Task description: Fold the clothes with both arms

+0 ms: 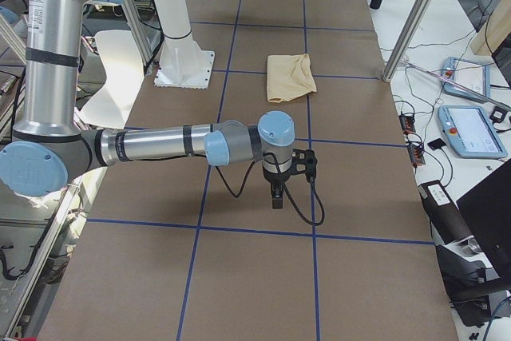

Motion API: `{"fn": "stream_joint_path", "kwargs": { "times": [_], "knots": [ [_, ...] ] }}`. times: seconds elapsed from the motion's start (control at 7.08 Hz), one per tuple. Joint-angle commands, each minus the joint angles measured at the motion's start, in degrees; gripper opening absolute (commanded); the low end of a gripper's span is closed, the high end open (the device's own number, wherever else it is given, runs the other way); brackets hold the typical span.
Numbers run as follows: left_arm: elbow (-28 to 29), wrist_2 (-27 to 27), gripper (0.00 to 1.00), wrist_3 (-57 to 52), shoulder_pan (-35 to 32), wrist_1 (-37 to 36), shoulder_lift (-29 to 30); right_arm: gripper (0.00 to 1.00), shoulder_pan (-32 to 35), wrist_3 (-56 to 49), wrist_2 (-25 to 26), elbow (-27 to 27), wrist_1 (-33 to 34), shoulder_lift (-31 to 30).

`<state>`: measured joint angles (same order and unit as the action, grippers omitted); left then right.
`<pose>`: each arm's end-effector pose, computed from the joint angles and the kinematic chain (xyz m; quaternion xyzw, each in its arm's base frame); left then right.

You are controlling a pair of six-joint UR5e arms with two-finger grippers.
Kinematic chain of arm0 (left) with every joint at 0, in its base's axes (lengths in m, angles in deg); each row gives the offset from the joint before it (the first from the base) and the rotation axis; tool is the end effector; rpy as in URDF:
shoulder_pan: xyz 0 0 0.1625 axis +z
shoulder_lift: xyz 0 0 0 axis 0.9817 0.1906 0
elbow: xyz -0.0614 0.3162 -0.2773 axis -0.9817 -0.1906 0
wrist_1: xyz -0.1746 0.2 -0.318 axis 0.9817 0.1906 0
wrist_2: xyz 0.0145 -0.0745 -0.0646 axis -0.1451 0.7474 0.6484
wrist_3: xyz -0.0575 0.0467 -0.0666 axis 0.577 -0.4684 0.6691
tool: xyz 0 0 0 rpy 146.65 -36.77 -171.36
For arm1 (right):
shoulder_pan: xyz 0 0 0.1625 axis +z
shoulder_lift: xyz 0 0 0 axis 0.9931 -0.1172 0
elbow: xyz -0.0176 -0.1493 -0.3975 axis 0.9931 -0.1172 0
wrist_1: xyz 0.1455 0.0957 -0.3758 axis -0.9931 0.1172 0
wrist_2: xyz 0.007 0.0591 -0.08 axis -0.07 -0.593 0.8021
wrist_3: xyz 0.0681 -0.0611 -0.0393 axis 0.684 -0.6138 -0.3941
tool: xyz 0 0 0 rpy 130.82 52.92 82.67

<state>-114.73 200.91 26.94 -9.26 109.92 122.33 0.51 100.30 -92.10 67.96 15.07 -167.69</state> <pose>-0.0441 -0.4495 0.5749 0.1999 0.4138 0.0927 0.8833 0.0169 -0.4442 0.5863 0.0404 -0.3779 -0.0009 0.9249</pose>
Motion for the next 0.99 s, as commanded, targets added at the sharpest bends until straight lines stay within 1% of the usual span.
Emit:
{"fn": "stream_joint_path", "kwargs": {
  "times": [0.0,0.85],
  "knots": [
    [0.5,-0.2,1.0,0.3,0.1,-0.1,0.2,1.0,0.0,0.1,0.0,-0.2,0.1,0.1],
    [0.2,-0.3,1.0,0.4,0.0,-0.1,0.2,1.0,0.0,0.1,-0.4,-0.1,0.1,0.1]
  ]
}}
